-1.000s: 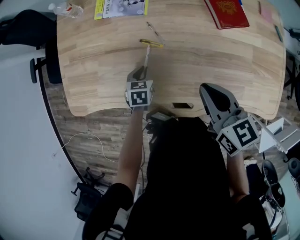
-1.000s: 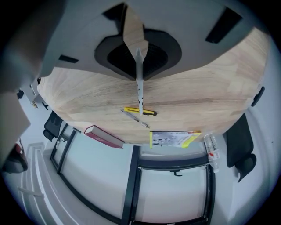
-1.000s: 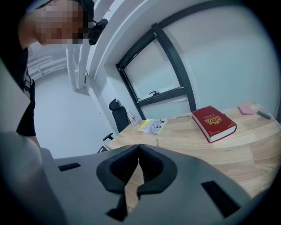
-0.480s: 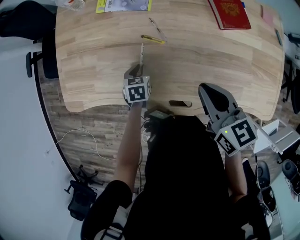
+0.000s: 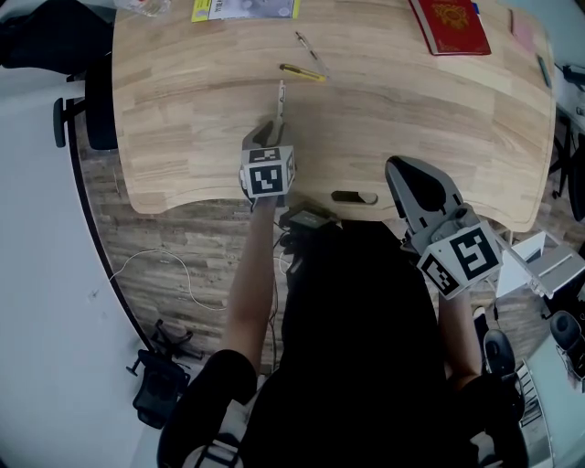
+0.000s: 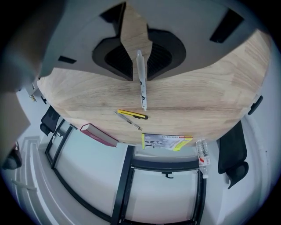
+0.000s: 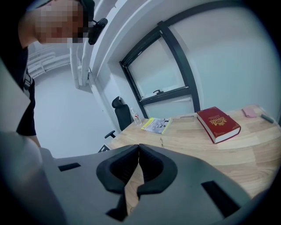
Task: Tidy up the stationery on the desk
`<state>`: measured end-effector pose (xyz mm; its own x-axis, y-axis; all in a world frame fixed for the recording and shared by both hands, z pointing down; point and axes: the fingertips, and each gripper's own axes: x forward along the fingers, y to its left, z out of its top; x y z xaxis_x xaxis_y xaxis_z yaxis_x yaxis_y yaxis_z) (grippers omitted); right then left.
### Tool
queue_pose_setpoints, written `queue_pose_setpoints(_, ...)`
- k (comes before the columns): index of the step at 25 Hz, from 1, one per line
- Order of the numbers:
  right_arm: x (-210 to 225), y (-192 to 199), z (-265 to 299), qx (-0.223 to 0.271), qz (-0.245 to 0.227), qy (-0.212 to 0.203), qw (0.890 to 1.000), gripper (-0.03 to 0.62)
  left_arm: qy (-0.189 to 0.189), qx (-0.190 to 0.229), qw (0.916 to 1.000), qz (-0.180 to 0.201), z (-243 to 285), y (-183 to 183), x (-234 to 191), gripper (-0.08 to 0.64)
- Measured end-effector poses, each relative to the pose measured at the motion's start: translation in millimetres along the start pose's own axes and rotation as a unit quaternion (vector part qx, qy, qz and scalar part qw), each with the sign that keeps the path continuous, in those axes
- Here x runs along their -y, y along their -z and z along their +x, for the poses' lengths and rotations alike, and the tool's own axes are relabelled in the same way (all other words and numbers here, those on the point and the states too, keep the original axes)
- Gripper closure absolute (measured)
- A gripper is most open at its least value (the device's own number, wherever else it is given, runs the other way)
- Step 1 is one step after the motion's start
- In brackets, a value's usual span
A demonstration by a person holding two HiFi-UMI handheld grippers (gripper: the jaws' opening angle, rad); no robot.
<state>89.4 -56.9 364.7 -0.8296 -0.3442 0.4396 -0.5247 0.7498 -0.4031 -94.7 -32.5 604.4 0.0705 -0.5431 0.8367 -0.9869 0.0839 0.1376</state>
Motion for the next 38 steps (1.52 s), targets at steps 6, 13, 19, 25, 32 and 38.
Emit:
queue_pose_setpoints(6,-10.2,-5.2,8.1,0.010,-0.005,-0.002,1.000,0.571,0.017,0.035,0.9992,0.006,-32.9,-27.7,2.4,0.463)
queue_pose_setpoints(13,-33.4,-14.7,22.6,0.021,-0.015,-0.005,1.000,0.571,0.040,0.075,0.9963,0.018,-78.7,-56.2,0.1,0.497)
queue_pose_setpoints(19,-47.4,-20.1,37.0,0.025,-0.026,0.001,0.999,0.571,0.060,0.092,0.9937,0.021,-105.7,-67.6,-4.1,0.512)
queue_pose_setpoints(25,-47.3,-14.4,60.5,0.009,-0.043,0.017,0.999,0.571,0.088,0.097,0.9910,0.026,-128.8,-73.1,-7.5,0.515)
queue_pose_setpoints(32,-30.0,7.3,104.5,-0.034,-0.071,0.026,0.997,0.549,0.113,0.115,0.9869,0.001,-152.1,-84.3,-18.9,0.515)
queue_pose_setpoints(38,-14.4,22.7,145.4,-0.060,-0.120,0.012,0.991,0.473,0.121,0.115,0.9856,-0.028,-151.1,-82.7,-28.9,0.515)
